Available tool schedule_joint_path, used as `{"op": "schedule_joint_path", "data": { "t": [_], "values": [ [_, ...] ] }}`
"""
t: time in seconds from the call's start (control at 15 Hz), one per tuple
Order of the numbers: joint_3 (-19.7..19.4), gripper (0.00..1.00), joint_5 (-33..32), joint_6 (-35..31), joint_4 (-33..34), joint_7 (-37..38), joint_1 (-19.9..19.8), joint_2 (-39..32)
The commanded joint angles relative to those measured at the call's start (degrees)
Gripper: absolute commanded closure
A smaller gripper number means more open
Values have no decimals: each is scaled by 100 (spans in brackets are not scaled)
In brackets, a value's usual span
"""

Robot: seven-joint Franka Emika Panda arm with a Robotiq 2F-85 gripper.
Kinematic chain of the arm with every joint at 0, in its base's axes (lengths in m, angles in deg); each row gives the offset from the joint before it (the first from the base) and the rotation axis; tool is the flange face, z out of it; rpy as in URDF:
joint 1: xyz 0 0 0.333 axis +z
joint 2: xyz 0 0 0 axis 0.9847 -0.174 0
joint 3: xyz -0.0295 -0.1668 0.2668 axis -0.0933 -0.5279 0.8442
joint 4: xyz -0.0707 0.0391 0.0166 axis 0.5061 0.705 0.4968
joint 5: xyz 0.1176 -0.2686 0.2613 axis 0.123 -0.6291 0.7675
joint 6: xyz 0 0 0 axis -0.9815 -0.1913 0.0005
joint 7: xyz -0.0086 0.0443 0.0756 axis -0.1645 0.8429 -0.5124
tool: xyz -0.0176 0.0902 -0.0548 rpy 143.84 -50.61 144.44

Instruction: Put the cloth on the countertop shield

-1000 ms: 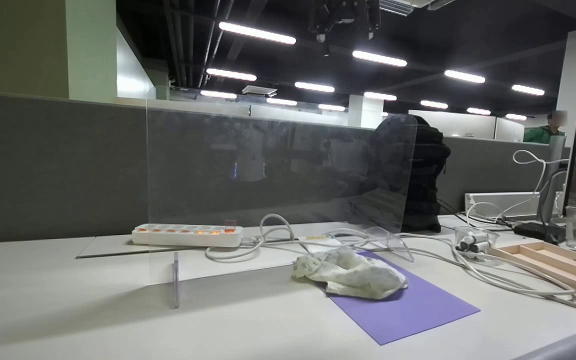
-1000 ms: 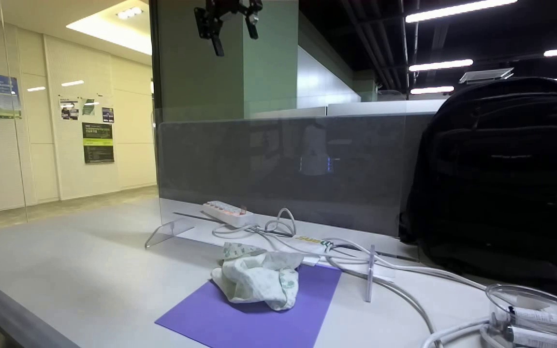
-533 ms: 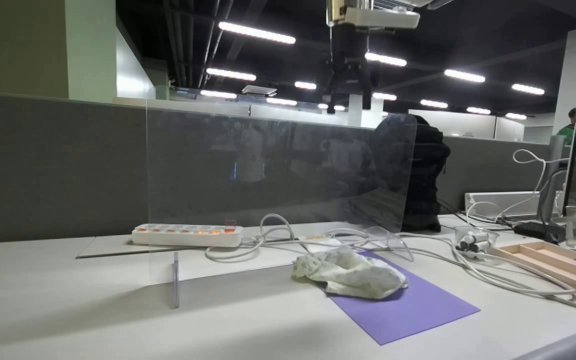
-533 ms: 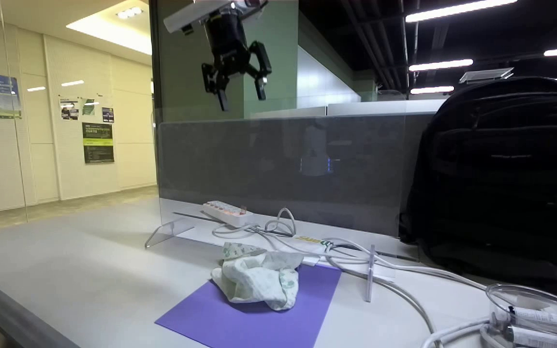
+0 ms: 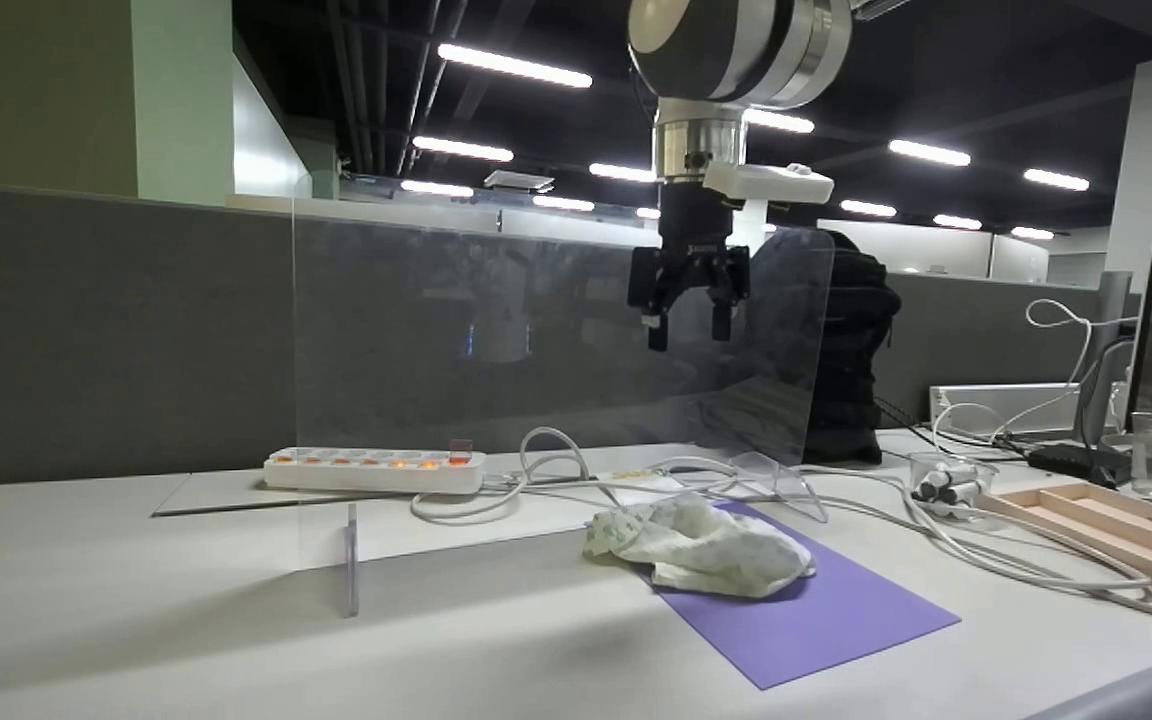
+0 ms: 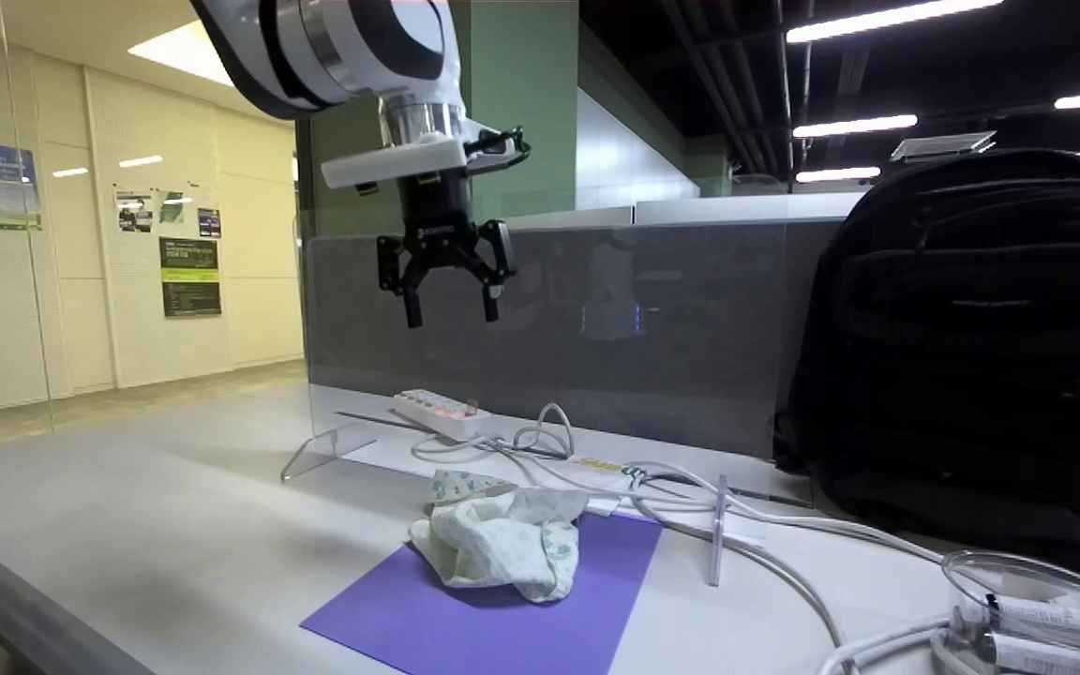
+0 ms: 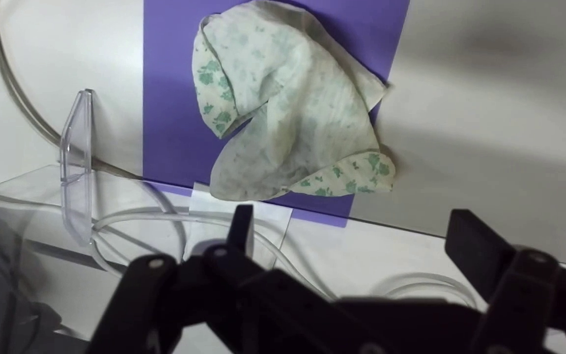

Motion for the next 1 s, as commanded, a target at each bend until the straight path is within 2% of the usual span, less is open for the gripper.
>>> {"op": "schedule_joint_path", "data": {
  "t": [0.0, 0.07, 0.2, 0.53, 0.73, 0.93],
  "values": [
    [-4, 0, 3, 17, 9, -17, 5, 16],
    [-4, 0, 3, 17, 9, -27, 5, 29],
    [3, 0, -418, -376, -146, 208, 0, -12],
    [-101, 0, -1089, -2035, -893, 877, -51, -412],
    [-241, 0, -867, -2802, -1125, 819, -70, -936],
    [-411, 0, -628, -3218, -1156, 699, -85, -1396]
  ]
}}
